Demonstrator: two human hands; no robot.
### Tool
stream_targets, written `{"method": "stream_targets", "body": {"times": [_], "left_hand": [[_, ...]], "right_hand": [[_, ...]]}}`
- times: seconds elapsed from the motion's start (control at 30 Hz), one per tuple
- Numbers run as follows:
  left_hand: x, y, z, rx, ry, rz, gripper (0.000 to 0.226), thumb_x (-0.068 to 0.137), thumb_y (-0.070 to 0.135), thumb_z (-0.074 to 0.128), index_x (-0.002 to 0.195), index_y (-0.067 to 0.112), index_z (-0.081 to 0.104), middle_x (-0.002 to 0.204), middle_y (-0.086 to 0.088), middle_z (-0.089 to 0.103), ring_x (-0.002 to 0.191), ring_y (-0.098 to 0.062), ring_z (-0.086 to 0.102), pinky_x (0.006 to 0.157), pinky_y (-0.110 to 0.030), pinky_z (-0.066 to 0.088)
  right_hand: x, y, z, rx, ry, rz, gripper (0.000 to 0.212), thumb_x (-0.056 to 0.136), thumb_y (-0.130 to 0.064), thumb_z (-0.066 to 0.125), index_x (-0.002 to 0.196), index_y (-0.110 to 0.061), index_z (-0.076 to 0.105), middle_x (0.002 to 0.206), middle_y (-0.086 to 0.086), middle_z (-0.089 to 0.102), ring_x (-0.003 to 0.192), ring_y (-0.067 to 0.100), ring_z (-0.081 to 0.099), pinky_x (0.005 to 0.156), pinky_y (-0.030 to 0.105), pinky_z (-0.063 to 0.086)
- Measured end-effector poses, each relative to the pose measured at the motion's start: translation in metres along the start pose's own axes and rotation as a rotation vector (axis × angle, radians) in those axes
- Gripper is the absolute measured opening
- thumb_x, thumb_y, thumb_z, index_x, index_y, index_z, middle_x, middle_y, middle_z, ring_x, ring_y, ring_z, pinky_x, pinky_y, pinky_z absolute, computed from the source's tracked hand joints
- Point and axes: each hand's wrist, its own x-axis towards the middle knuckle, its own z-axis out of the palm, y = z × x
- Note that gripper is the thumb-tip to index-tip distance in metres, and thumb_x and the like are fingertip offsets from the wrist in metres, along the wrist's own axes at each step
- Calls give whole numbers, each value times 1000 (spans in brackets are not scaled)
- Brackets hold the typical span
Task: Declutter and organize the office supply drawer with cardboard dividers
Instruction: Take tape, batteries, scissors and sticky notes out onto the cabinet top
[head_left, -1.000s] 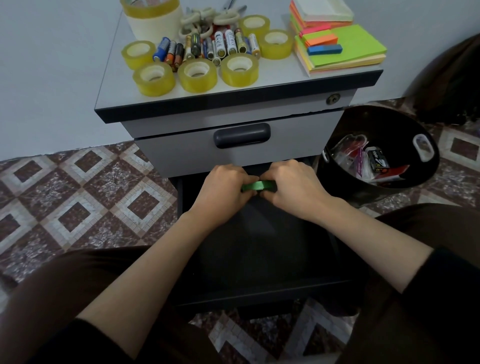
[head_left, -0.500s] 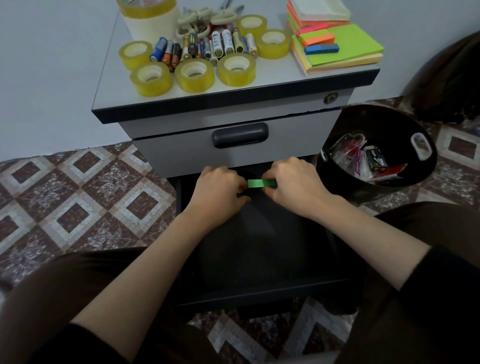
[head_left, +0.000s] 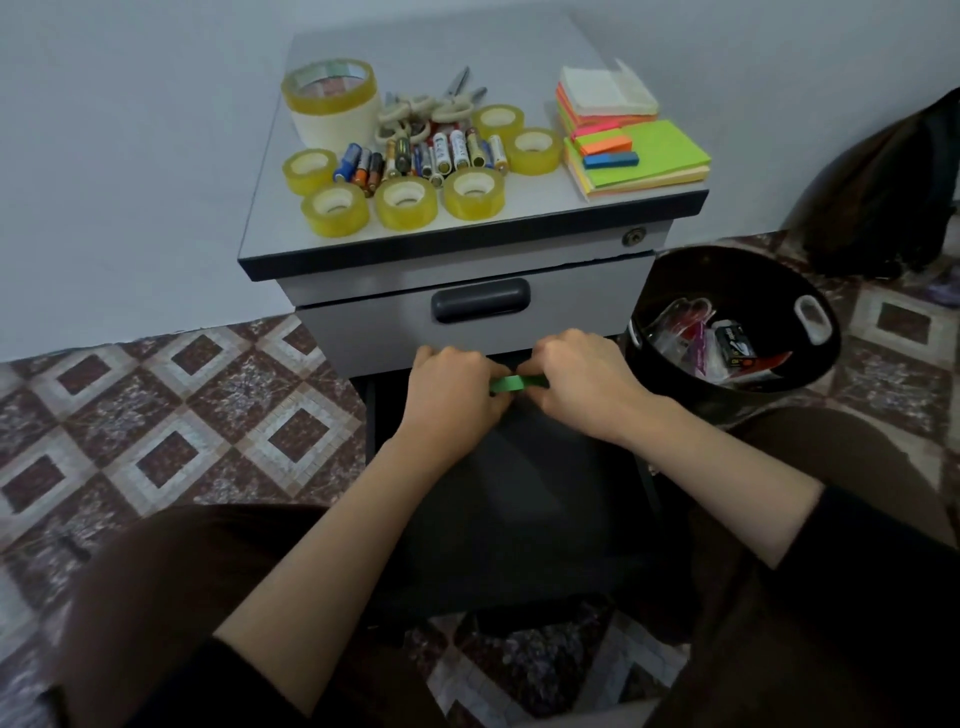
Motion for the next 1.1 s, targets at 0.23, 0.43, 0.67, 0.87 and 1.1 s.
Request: {"method": "stream_targets", "body": {"times": [0.23, 0.43, 0.67, 0.87, 1.1], "left_hand": [[-16, 10, -18, 88, -28, 108, 31, 93, 46, 45, 116, 34, 61, 107, 3, 63, 106, -18, 50, 88, -31, 29], [-14, 23, -43, 185, -33, 177, 34, 92, 44, 48, 120, 30, 60, 112, 2, 63, 111, -18, 50, 88, -30, 27], [3, 24, -81, 109, -60, 151, 31, 88, 47, 53, 112, 34, 66, 100, 1, 68, 99, -18, 56, 75, -28, 28], [17, 26, -100, 69, -43, 171, 31, 87, 46, 55, 111, 30, 69, 96, 3, 69, 95, -17, 56, 77, -28, 33], [32, 32, -110, 57, -59, 186, 32, 86, 49, 56, 111, 31, 68, 96, 3, 69, 94, -16, 58, 76, -28, 38]], "right_hand": [[-21, -2, -22, -63, -29, -63, 25, 91, -31, 50, 106, -23, 70, 102, 5, 64, 97, 25, 58, 66, 30, 39], [-31, 1, -49, -80, -56, -68, 27, 92, -34, 51, 112, -25, 67, 105, 5, 64, 100, 25, 57, 71, 31, 41], [-31, 1, -80, -67, -4, -57, 32, 90, -29, 54, 119, -19, 62, 116, 6, 63, 110, 26, 54, 86, 36, 44], [-29, 10, -103, -62, 11, -53, 29, 91, -29, 54, 118, -22, 64, 110, 5, 65, 104, 24, 56, 83, 35, 45], [-25, 28, -118, 89, -18, 9, 21, 86, -25, 63, 104, -18, 72, 96, 1, 69, 92, 20, 60, 78, 31, 47]]}}
